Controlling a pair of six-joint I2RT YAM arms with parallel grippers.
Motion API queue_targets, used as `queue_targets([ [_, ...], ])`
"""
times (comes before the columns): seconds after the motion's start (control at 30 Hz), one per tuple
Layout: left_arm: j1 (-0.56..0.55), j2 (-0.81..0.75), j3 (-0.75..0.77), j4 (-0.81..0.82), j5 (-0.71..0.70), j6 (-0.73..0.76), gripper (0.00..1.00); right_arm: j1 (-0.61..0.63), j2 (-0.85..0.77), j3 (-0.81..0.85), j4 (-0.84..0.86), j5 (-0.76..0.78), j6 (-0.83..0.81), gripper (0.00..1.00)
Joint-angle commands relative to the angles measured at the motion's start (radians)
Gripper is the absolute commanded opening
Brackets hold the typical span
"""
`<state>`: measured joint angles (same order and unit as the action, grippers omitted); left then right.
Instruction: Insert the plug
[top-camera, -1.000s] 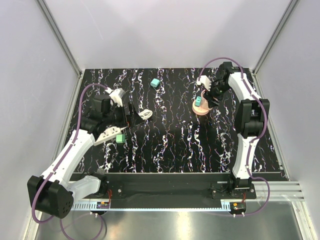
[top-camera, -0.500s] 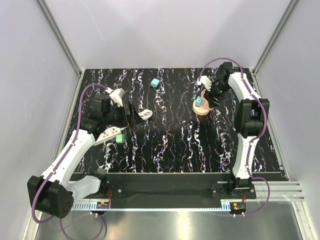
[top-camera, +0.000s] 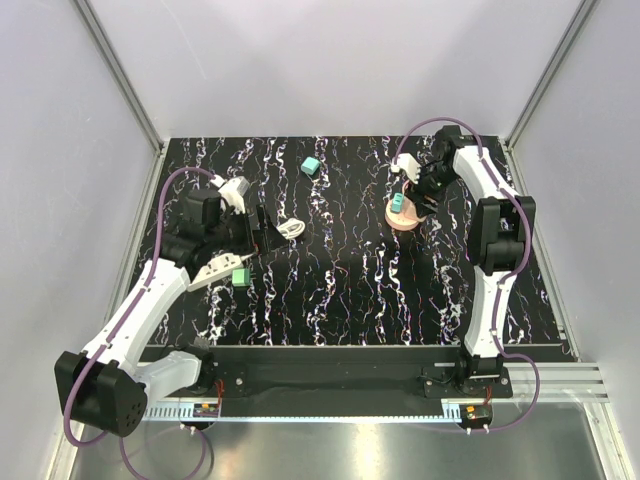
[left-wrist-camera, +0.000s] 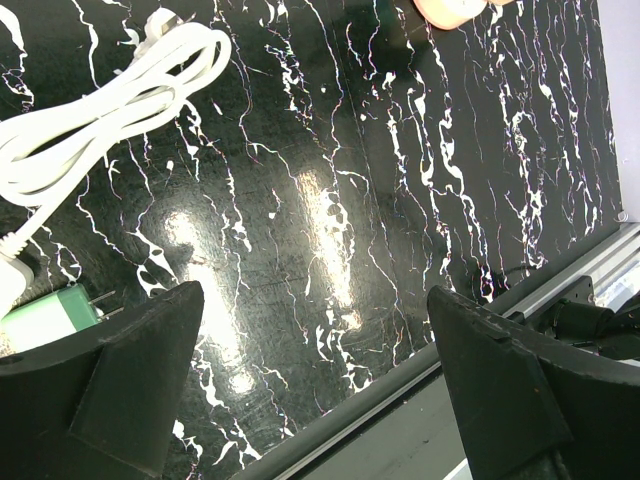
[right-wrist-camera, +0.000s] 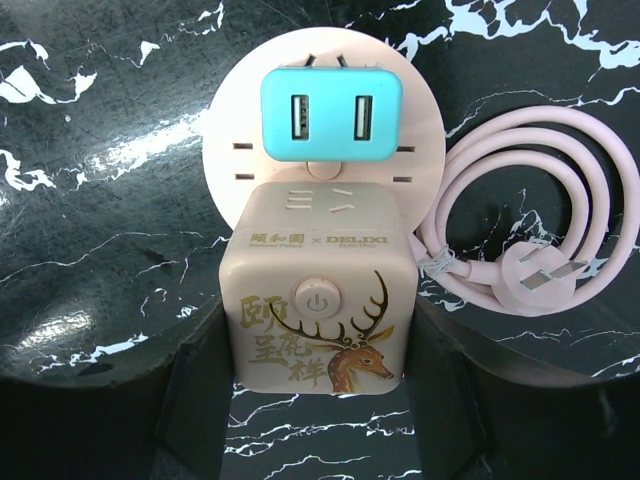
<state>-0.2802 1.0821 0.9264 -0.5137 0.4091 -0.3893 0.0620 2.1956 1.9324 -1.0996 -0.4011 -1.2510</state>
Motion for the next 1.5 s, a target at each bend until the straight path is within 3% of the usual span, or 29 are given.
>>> queue_targets([
  [0.0, 0.006, 0.004, -0.004, 0.050, 0.028, 0.004, 0.99, 0.015, 0.056, -0.033, 0.047, 0.045, 0.010, 0.00],
  [0.63, 0.006, 0.001, -0.004, 0.050, 0.030, 0.006, 0.99, 0.052, 0.157, -0.046, 0.069, 0.160, 0.076, 0.00],
  [1.03, 0.006, -0.005, -0.006, 0.050, 0.023, 0.007, 0.99, 0.052, 0.184, -0.019, 0.058, 0.121, 0.087, 0.00],
  [1.1, 0.006, -0.004, -0.006, 0.052, 0.023, 0.006, 0.99, 0.053, 0.162, -0.020, 0.081, 0.107, 0.102, 0.12],
  [1.13, 0.006, -0.004, -0.006, 0.050, 0.022, 0.007, 0.99, 0.052, 0.156, -0.013, 0.083, 0.099, 0.102, 0.26],
  [1.17, 0.006, -0.004, -0.006, 0.050, 0.022, 0.007, 0.99, 0.053, 0.148, -0.009, 0.086, 0.102, 0.102, 0.32],
  [1.33, 0.006, -0.008, -0.011, 0.052, 0.014, 0.009, 0.99, 0.053, 0.102, -0.004, 0.104, 0.125, 0.093, 0.43],
  [1.47, 0.006, -0.010, -0.011, 0.050, 0.013, 0.009, 0.99, 0.053, 0.067, -0.019, 0.107, 0.117, 0.096, 0.60],
])
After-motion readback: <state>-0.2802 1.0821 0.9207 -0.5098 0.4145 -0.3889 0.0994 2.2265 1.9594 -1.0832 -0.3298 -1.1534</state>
